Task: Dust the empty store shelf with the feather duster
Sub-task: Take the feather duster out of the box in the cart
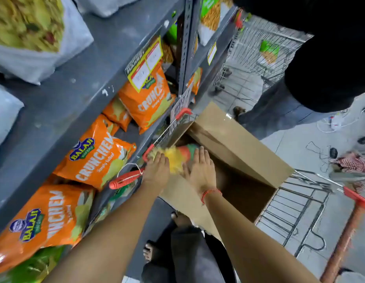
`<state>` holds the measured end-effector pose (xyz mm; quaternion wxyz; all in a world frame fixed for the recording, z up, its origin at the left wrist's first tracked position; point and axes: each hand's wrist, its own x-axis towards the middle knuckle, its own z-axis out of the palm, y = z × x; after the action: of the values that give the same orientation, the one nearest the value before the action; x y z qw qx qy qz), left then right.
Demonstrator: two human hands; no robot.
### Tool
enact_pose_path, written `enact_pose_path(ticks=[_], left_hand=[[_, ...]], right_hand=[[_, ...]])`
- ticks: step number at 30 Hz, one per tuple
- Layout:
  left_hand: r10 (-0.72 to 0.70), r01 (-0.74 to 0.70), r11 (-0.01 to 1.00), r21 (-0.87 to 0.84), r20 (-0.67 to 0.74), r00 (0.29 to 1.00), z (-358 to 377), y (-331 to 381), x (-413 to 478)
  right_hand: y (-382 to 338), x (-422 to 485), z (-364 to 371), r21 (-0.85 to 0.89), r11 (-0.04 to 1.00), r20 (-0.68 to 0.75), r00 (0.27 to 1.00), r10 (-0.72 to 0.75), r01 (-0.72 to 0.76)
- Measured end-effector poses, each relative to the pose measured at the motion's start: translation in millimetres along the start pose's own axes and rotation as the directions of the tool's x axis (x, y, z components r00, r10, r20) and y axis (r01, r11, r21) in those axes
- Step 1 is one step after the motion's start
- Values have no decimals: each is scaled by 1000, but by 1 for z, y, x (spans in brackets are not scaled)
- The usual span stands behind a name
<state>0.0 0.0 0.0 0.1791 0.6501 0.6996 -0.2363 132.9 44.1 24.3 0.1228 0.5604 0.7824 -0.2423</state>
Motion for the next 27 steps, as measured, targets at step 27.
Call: enact_pose_path(ticks=[27], left_hand=[[18,-5,984,-178,73,997,-74,-51,-89]], right_hand=[[-33,-52,-27,46,998,-3,999,-53,53]])
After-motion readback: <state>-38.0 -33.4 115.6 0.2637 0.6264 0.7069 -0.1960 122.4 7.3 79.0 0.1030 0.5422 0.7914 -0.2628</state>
